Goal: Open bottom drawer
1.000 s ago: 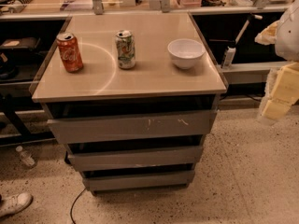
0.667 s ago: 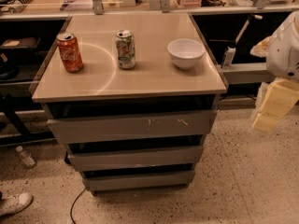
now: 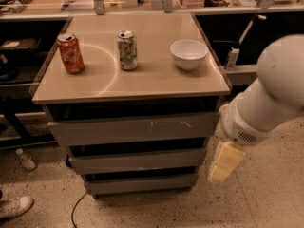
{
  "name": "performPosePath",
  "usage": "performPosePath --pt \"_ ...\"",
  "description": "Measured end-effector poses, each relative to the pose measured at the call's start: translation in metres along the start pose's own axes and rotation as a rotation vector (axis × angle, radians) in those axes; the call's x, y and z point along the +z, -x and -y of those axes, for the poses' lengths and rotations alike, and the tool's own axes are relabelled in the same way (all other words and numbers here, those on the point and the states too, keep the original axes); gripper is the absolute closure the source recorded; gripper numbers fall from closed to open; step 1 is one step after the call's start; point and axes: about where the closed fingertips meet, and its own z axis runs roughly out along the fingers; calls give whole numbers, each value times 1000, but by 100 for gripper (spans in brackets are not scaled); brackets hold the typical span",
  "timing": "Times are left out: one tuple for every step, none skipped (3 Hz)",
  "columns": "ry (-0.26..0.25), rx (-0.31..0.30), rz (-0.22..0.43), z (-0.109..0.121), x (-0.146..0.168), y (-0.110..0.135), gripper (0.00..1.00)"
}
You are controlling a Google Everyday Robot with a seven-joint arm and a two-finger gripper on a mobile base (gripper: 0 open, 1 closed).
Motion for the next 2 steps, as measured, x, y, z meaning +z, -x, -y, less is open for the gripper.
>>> performPosePath --pt "82 -9 -19 -30 79 -3 0" --pt "82 -9 -19 -30 79 -3 0"
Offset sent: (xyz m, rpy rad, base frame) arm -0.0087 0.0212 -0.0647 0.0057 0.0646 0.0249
